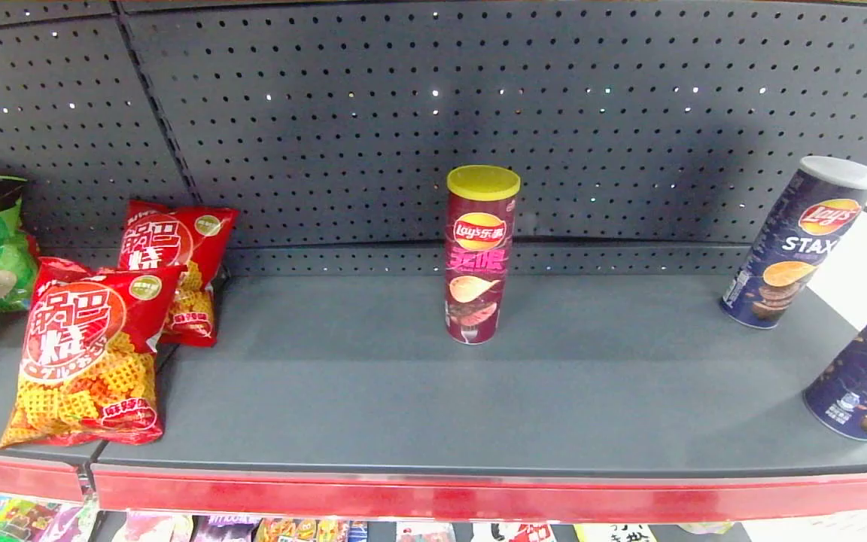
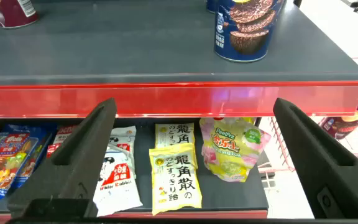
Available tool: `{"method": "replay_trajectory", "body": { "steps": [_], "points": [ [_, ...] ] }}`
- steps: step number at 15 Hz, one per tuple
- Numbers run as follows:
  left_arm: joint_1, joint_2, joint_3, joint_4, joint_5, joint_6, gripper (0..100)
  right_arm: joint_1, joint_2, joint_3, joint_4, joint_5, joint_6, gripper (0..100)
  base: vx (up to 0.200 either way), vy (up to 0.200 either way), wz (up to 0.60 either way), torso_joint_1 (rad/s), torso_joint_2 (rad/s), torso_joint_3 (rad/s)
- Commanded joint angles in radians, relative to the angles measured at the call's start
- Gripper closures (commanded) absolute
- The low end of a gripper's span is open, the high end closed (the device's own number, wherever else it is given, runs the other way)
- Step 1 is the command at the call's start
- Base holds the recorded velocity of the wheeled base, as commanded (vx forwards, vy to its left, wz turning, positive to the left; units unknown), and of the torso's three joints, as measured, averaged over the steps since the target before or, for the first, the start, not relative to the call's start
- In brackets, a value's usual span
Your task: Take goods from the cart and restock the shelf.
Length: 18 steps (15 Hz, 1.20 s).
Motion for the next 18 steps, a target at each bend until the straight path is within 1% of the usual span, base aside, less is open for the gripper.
{"method": "replay_trajectory", "body": {
  "steps": [1,18],
  "points": [
    [0.000,0.001,0.000,0.000,0.000,0.000,0,0.000,0.001,0.000,0.000,0.000,0.000,0,0.000,-0.200,0.00,0.002,0.01,-0.002],
    [0.000,0.001,-0.001,0.000,0.000,0.000,0,0.000,0.001,0.000,0.000,0.000,0.000,0,0.000,-0.200,0.00,0.004,0.00,0.000]
  ]
}}
